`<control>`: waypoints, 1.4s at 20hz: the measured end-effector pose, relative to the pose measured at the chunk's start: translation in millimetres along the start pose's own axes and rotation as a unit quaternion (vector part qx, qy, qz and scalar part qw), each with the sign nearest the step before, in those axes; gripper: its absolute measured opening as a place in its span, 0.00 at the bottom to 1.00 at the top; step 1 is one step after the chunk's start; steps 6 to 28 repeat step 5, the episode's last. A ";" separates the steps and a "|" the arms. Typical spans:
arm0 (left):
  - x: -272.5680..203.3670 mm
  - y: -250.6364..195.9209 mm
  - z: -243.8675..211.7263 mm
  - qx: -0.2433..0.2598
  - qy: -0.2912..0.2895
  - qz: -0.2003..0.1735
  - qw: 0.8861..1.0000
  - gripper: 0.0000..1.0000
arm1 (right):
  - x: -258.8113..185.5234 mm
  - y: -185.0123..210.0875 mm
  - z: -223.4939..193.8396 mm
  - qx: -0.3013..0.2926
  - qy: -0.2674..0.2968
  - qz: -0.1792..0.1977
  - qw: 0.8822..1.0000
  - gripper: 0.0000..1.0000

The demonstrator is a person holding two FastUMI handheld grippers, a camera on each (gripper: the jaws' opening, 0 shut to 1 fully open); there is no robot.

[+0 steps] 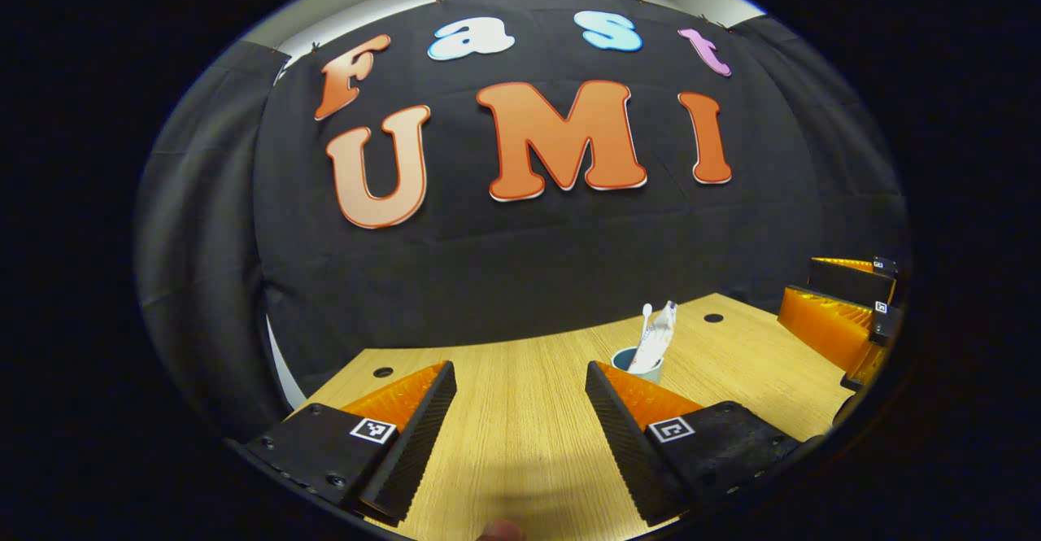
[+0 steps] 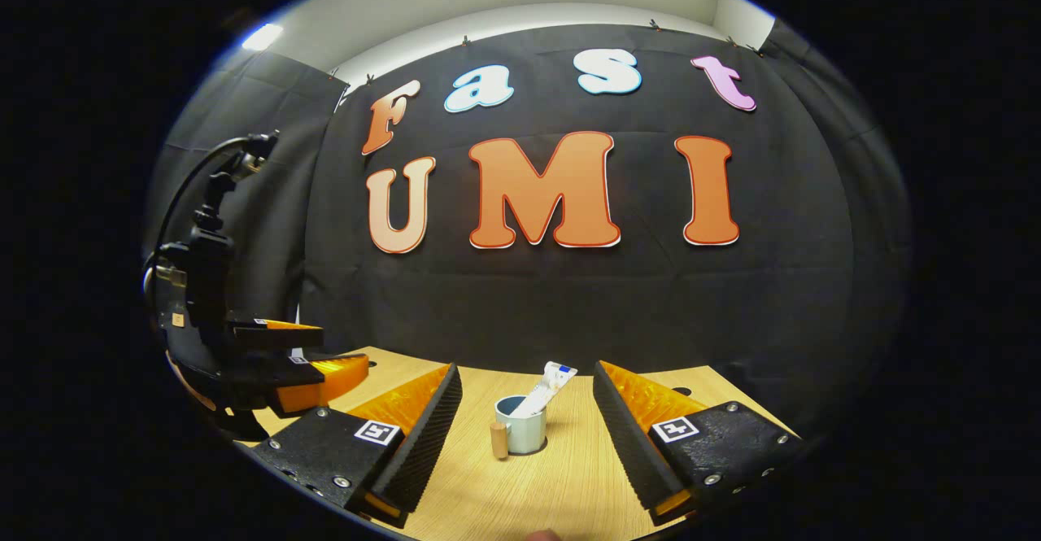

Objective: Put the toothbrush and toothpaste on the desktop into the cup, then pick up the cup and place it on the coaster on the desktop.

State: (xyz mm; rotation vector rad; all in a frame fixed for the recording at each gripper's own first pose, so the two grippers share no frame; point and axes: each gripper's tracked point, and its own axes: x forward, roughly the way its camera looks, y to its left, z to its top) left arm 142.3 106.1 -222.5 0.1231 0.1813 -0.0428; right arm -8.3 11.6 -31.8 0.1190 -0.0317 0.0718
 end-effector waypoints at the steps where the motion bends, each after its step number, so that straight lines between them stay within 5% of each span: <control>1: -2.0 0.8 2.4 -0.001 -0.012 0.006 1.000 0.96 | 1.5 2.1 0.2 -0.003 -0.002 -0.002 1.000 0.97; 5: -4.9 2.9 10.1 -0.017 -0.058 0.010 0.998 0.96 | 6.9 14.0 2.1 -0.001 -0.010 0.002 1.000 0.97; 28: -4.9 2.9 10.1 -0.017 -0.058 0.010 0.998 0.96 | 6.9 14.0 2.1 -0.001 -0.010 0.002 1.000 0.97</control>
